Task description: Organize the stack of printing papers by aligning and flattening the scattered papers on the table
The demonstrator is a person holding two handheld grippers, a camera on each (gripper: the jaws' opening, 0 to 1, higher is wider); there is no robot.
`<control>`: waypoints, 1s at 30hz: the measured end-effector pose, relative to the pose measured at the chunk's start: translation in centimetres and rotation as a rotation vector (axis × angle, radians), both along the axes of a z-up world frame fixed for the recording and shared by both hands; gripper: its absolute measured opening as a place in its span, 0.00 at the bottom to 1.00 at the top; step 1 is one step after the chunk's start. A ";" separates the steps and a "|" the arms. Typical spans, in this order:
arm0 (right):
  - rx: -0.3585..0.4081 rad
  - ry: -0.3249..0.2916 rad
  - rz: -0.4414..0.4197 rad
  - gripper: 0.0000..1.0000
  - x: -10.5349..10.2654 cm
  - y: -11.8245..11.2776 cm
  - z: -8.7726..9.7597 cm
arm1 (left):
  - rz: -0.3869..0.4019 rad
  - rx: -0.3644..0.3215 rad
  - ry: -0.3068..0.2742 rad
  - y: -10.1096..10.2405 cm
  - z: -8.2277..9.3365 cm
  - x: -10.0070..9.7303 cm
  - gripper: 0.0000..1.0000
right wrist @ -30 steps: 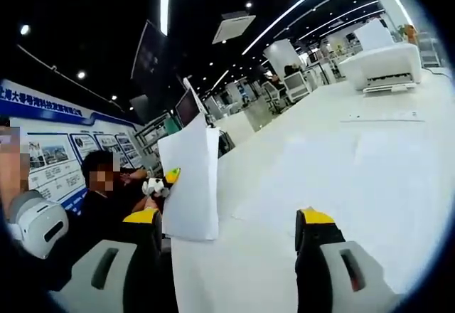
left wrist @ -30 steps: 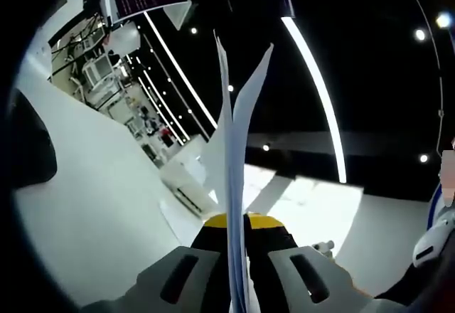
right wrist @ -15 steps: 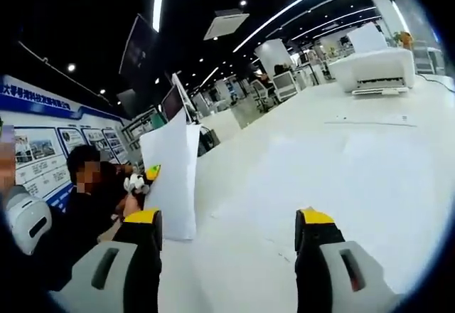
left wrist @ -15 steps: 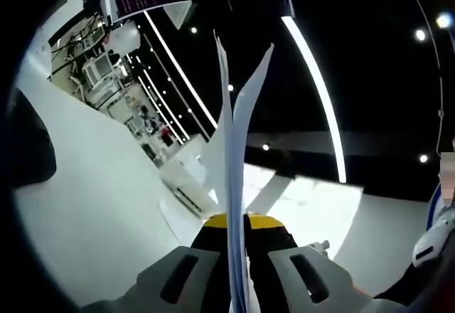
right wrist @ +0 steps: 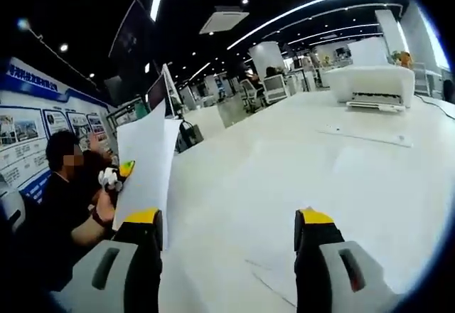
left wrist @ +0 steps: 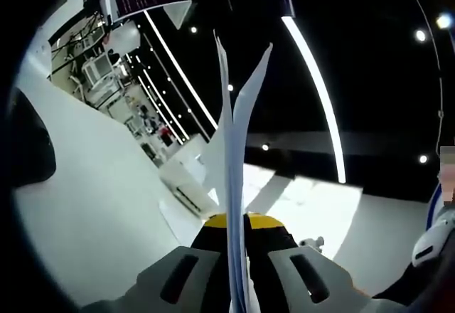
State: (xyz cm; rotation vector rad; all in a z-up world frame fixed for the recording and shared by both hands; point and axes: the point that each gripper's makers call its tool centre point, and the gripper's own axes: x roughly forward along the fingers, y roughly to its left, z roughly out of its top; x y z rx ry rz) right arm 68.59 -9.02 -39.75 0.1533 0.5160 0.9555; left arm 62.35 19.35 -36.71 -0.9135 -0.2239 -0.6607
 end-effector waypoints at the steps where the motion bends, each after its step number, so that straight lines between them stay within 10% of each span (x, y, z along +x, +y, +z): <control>1: -0.001 -0.004 0.000 0.71 0.1 0.2 0.0 | 0.000 -0.001 -0.001 0.0 0.0 0.0 0.06; 30: -0.156 -0.152 -0.028 0.68 1.9 8.4 -4.5 | -0.004 -0.016 -0.024 0.1 0.3 -0.2 0.06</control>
